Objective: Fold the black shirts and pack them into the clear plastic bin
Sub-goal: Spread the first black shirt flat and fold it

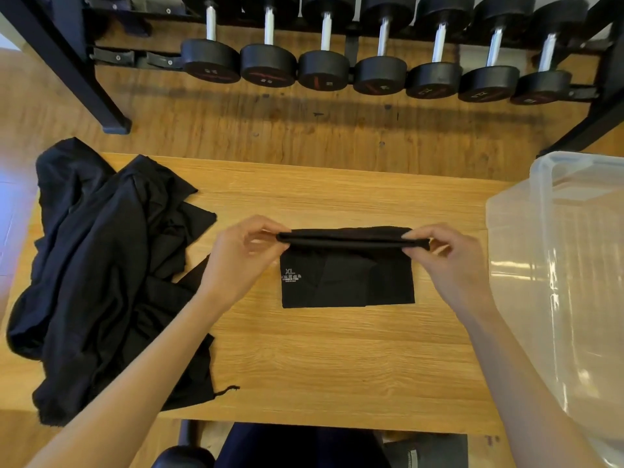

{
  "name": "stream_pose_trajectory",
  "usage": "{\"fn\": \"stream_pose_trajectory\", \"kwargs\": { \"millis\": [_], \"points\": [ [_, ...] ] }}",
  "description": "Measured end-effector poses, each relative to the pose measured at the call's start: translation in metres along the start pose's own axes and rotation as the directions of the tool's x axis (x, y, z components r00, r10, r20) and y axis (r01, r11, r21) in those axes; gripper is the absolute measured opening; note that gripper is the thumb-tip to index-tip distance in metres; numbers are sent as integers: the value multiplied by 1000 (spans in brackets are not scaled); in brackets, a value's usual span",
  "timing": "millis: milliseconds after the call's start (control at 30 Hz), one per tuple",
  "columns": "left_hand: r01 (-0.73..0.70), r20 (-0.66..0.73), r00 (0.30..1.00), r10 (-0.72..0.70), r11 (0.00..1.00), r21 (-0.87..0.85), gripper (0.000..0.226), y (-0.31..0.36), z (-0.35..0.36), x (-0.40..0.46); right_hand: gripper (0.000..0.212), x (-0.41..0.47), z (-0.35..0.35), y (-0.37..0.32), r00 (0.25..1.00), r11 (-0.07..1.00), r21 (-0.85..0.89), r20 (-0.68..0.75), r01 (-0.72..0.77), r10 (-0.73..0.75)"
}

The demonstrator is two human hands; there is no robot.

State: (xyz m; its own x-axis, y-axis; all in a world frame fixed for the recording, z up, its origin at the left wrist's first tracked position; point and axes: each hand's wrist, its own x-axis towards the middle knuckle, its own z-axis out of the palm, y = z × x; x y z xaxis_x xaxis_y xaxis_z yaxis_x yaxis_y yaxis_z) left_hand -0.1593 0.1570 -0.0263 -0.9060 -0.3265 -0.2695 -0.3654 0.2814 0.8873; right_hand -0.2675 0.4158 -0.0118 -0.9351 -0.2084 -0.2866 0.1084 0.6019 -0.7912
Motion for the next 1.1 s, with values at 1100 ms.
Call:
{"fn": "stream_pose_trajectory", "kwargs": {
  "millis": [1100],
  "points": [
    [-367, 317, 930, 184, 474, 800, 70, -69, 75, -46, 60, -22, 63, 73, 881, 491, -732, 365, 472, -301]
  ]
}}
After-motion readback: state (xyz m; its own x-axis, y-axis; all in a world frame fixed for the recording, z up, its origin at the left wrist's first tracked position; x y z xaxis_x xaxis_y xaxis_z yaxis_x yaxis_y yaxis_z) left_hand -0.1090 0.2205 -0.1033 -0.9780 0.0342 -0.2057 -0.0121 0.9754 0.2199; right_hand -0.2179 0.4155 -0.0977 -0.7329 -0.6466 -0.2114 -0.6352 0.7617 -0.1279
